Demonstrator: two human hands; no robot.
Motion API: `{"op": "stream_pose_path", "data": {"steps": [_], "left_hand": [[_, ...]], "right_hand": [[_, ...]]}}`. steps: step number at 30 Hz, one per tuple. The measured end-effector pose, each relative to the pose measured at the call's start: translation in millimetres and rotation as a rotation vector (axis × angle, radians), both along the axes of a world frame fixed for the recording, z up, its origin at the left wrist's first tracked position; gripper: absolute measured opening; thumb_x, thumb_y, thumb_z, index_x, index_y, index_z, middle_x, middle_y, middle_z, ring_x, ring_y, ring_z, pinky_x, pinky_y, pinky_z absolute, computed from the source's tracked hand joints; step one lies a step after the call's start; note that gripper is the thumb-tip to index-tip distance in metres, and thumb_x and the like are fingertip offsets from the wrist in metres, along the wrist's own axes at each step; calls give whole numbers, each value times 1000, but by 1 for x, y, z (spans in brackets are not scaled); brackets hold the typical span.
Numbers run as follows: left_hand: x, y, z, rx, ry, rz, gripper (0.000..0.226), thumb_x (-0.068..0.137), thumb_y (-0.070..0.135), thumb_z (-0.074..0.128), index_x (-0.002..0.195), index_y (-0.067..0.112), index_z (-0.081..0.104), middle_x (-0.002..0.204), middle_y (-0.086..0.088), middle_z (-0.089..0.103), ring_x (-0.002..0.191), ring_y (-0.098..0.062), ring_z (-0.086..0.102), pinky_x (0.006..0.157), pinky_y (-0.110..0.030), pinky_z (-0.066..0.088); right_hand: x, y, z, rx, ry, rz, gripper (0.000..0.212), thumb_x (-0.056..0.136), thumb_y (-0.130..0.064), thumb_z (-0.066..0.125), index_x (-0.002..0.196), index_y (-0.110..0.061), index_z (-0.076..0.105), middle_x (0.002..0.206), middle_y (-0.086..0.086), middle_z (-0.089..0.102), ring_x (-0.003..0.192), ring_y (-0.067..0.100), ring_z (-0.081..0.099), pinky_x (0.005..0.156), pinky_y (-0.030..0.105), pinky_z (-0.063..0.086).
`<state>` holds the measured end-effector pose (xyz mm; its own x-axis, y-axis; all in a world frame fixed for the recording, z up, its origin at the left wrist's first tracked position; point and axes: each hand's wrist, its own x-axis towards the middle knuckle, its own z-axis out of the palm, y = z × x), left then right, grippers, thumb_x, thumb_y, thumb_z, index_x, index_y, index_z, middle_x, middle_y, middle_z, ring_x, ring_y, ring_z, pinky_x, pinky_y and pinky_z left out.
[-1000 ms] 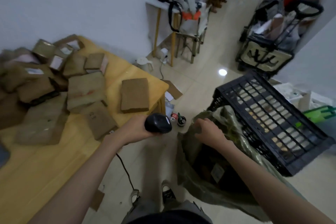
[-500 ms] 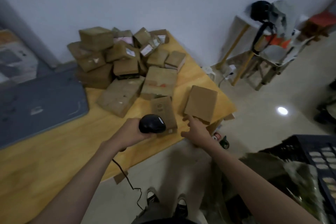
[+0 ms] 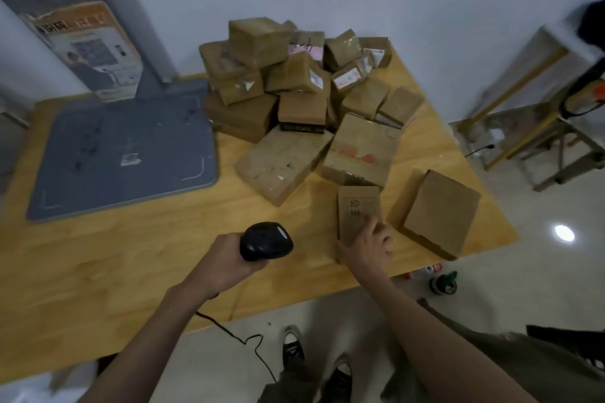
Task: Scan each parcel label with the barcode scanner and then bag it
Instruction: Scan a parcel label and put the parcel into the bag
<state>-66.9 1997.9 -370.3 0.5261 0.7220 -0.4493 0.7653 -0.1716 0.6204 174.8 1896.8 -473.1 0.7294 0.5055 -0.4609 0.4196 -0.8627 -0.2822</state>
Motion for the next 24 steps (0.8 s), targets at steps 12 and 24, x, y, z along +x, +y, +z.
{"op": "stream_pose_path", "data": {"steps": [12, 24], "left_hand": [[-57, 22, -19, -52, 18, 103, 19, 80, 18, 80, 83, 30, 65, 72, 10, 66, 67, 0, 61, 52, -8, 40], [-69, 23, -9, -37, -22, 172, 23, 81, 19, 80, 100, 24, 68, 85, 6, 70, 78, -3, 63, 59, -11, 44]], "right_hand": [[-37, 3, -8, 363, 613, 105, 65, 85, -27, 75, 140, -18, 41, 129, 3, 52, 114, 22, 57, 88, 39, 57], [-69, 32, 9, 21, 35, 403, 106, 80, -63, 68, 155, -23, 4, 148, 11, 24, 134, 34, 36, 101, 51, 47]]}}
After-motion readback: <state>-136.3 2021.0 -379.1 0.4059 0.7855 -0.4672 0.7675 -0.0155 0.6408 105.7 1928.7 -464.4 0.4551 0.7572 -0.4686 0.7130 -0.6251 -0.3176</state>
